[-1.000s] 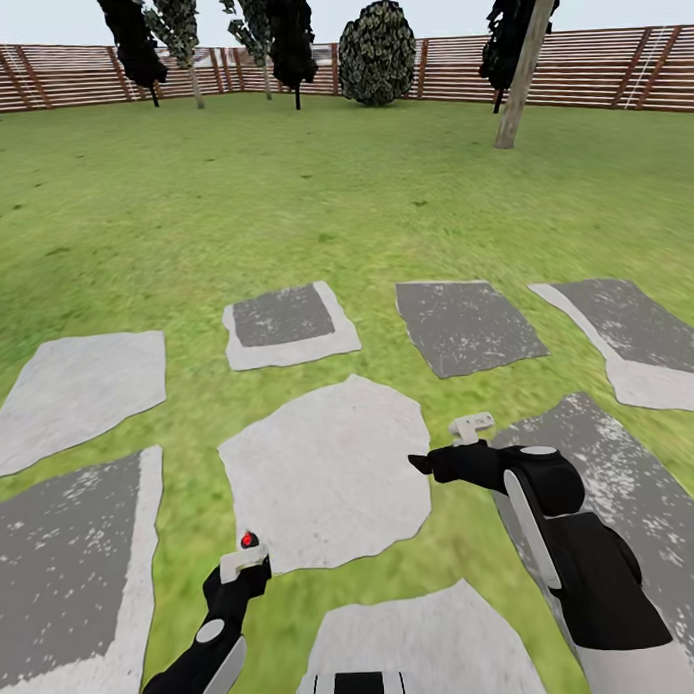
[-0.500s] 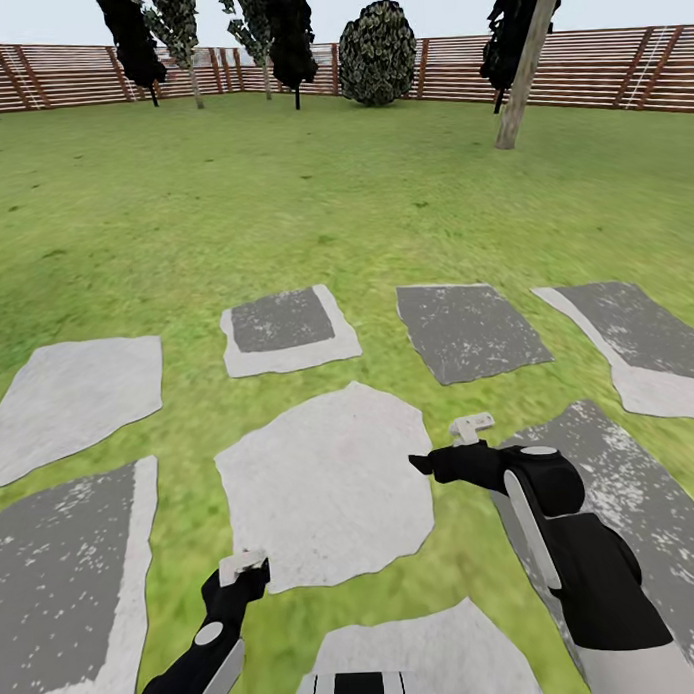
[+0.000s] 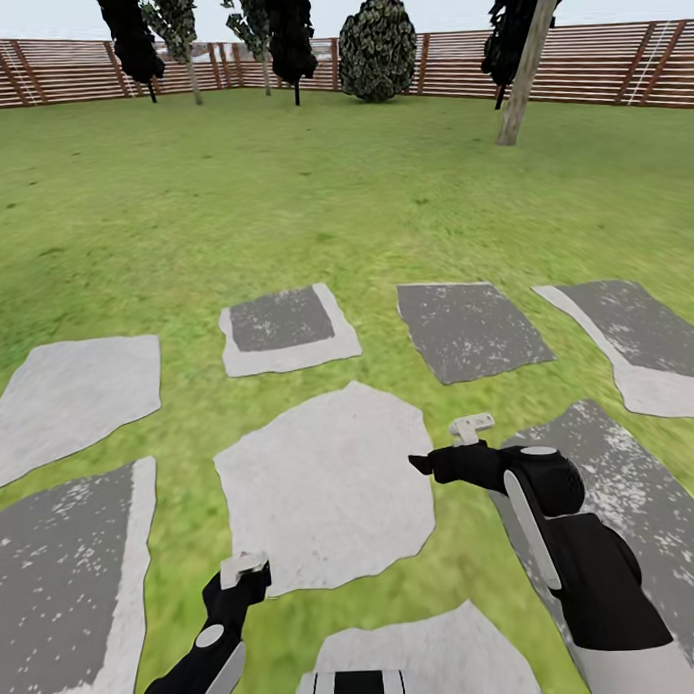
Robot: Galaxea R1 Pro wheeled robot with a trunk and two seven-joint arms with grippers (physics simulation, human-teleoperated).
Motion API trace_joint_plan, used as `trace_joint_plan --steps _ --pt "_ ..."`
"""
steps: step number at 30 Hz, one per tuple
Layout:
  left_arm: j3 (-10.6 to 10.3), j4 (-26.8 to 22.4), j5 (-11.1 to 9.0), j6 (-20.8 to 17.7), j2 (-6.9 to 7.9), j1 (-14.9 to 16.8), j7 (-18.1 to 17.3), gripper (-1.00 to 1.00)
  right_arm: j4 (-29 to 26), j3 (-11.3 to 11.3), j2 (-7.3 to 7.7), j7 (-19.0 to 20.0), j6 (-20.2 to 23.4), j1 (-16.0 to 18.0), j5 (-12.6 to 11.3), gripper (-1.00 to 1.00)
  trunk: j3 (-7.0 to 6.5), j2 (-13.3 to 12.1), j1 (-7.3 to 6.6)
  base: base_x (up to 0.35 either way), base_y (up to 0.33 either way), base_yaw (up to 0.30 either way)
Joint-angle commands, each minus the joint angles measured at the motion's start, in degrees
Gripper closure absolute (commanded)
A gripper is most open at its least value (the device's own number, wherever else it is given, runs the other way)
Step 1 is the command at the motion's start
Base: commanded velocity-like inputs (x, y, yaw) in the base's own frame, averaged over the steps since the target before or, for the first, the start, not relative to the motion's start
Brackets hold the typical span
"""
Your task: Pick up the pesticide atomizer in the garden and spray insectifuge to fully cover both potted plants in the garden.
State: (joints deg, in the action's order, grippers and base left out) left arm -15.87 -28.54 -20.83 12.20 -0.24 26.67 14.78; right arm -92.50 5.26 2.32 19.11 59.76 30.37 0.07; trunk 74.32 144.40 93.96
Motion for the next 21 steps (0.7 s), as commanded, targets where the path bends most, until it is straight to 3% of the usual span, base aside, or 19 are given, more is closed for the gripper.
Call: trace_joint_plan --steps 1,21 --pt "-0.5 0.0 -0.5 0.3 0.04 0.0 0.4 -1.0 0.0 0.1 0.02 0.1 0.2 0.0 0.0 -1.0 0.27 0.0 0.01 0.002 0.0 0.0" --pt "-0.5 0.1 -0.3 0.3 -0.04 0.0 0.4 -1.0 0.0 0.1 0.04 0.1 -0.3 0.0 0.0 -1.0 4.7 0.3 0.53 0.0 0.0 0.0"
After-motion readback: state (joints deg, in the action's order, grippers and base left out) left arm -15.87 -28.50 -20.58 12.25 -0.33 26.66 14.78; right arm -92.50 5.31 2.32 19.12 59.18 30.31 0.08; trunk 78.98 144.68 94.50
